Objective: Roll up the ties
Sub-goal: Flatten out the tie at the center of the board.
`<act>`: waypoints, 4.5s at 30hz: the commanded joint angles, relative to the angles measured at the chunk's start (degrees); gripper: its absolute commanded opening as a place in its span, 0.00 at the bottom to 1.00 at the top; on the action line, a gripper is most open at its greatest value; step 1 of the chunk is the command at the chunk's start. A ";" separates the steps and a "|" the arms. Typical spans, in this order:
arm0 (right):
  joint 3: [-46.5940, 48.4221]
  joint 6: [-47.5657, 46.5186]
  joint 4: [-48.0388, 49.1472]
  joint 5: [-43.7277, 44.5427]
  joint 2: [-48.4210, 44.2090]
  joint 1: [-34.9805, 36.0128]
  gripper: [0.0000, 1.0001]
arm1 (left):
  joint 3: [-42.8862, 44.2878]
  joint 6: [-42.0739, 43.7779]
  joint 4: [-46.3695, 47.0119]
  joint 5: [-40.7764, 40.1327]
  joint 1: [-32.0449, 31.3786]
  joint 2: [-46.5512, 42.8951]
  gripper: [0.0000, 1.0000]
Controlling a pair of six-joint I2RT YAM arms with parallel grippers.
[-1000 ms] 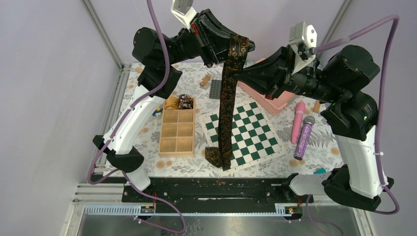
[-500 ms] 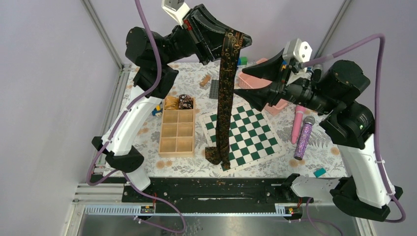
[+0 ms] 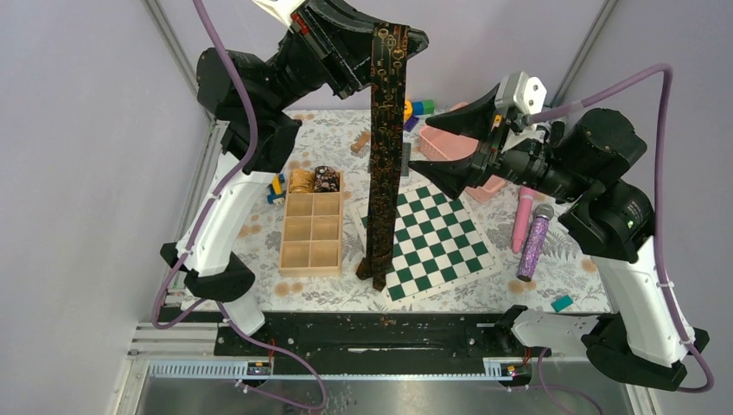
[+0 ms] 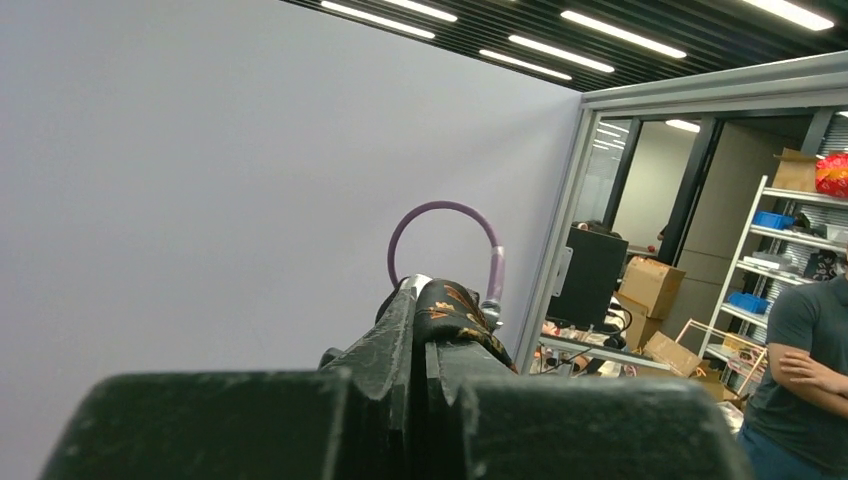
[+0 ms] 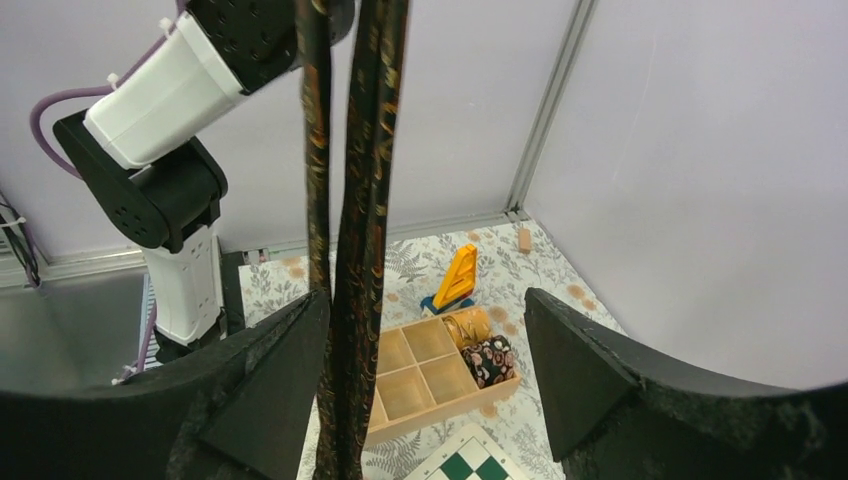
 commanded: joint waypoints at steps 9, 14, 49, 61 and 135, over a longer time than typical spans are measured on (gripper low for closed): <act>12.40 0.45 3.72 -4.26 3.02 -0.36 0.76 | -5.44 -2.57 1.78 -1.63 0.16 -1.07 0.00; 14.94 0.25 3.65 -5.07 4.55 -0.31 0.72 | -6.13 -3.07 2.17 -0.84 0.16 -0.79 0.00; 17.80 1.06 2.55 -7.07 7.32 -0.37 0.61 | -10.17 -2.55 4.63 2.18 -2.00 -1.52 0.00; 14.58 -0.28 2.91 -6.01 4.09 -0.30 0.62 | -10.17 -3.50 5.71 2.28 -1.98 -1.00 0.00; 23.77 2.71 2.98 -5.09 10.33 -0.31 0.00 | -15.72 -4.14 9.99 4.71 -2.11 -2.39 0.31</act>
